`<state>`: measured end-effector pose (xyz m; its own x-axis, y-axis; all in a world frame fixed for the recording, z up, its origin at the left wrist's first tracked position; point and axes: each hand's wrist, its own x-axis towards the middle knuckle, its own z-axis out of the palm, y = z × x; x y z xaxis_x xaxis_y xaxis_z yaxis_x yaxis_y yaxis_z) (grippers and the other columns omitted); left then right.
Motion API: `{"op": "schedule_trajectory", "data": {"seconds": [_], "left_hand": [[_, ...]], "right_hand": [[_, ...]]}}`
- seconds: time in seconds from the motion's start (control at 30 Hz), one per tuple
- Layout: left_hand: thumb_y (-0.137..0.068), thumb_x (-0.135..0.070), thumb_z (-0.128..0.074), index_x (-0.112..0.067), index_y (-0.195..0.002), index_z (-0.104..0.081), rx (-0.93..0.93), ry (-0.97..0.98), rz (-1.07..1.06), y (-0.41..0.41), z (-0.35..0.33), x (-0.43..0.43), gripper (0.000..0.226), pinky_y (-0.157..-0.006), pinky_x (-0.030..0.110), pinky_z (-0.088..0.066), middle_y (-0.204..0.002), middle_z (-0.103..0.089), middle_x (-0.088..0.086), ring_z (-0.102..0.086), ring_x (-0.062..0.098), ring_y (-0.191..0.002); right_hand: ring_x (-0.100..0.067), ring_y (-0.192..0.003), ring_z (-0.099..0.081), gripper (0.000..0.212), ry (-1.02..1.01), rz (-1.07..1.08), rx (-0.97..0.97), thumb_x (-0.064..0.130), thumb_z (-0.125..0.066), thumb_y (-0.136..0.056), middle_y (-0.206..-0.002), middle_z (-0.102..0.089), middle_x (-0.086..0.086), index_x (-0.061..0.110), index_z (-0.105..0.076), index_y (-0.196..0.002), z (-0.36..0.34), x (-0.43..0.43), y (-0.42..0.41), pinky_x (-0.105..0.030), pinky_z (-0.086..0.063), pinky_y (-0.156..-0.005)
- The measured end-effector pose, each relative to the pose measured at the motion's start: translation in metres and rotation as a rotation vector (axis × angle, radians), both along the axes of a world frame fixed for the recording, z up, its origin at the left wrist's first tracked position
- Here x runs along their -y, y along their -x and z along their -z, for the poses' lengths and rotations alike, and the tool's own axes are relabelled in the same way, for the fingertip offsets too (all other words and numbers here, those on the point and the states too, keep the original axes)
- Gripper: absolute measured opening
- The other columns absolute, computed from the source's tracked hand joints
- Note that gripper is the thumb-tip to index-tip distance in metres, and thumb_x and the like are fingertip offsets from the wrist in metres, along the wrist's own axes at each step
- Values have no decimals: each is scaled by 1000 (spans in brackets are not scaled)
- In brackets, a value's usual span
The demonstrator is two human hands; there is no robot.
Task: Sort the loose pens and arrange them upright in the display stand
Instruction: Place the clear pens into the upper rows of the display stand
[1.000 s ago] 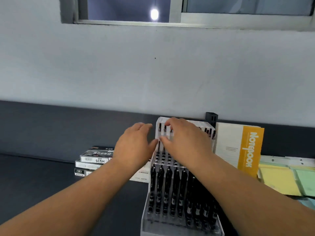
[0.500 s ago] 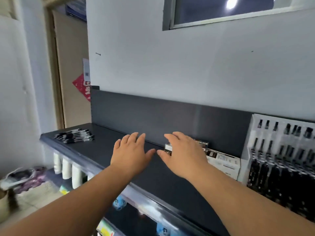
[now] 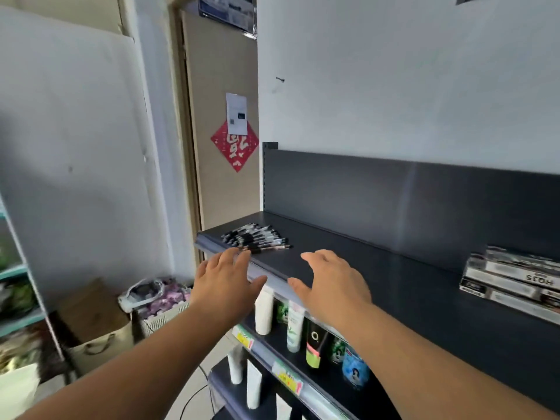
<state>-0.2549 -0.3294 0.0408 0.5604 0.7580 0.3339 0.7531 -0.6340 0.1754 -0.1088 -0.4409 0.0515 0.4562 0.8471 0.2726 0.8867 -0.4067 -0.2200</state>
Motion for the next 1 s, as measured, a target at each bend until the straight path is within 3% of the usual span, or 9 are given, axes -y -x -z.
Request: {"op": "schedule_trajectory", "data": {"seconds": [0.3, 0.53, 0.77, 0.93, 1.0], "left_hand": [[-96, -53, -38, -27, -148, -29, 65, 64, -2, -21, 23, -110, 59, -118, 41, -22, -154, -31, -4, -29, 19, -141], [-95, -42, -47, -27, -140, -44, 158, 134, 57, -72, 24, -194, 48, -108, 39, -37, -140, -47, -6, -45, 16, -126], [-92, -47, -51, -27, -128, -57, 38, 174, 99, -113, 30, -273, 41, -104, 38, -40, -136, -49, -3, -48, 19, -121], [-86, -60, -53, -25, -134, -50, -43, 258, 164, -136, 42, -326, 60, -104, 38, -40, -140, -47, 4, -47, 25, -125], [-87, -59, -53, -16, -135, -46, -53, 349, 193, -142, 44, -345, 65, -95, 33, -43, -133, -53, 8, -52, 26, -119]], "right_hand": [[-20, -126, -46, 55, -22, 5, -172, 56, -45, -93, -144, -42, 5, 31, -38, -142, 26, -103, -25, -39, -43, -100], [-17, -120, -52, 51, 17, 24, -334, 53, -48, -93, -136, -52, 6, 33, -43, -140, 38, -177, -68, -34, -47, -95], [-16, -116, -55, 53, 85, 109, -416, 54, -51, -92, -133, -55, 9, 34, -42, -140, 47, -227, -82, -32, -49, -93], [-19, -122, -51, 59, 81, 257, -350, 58, -50, -90, -138, -51, 6, 32, -40, -142, 47, -254, -82, -34, -47, -94], [-20, -124, -49, 62, 66, 327, -334, 59, -49, -90, -139, -48, 4, 30, -36, -143, 48, -265, -77, -35, -45, -96]]}}
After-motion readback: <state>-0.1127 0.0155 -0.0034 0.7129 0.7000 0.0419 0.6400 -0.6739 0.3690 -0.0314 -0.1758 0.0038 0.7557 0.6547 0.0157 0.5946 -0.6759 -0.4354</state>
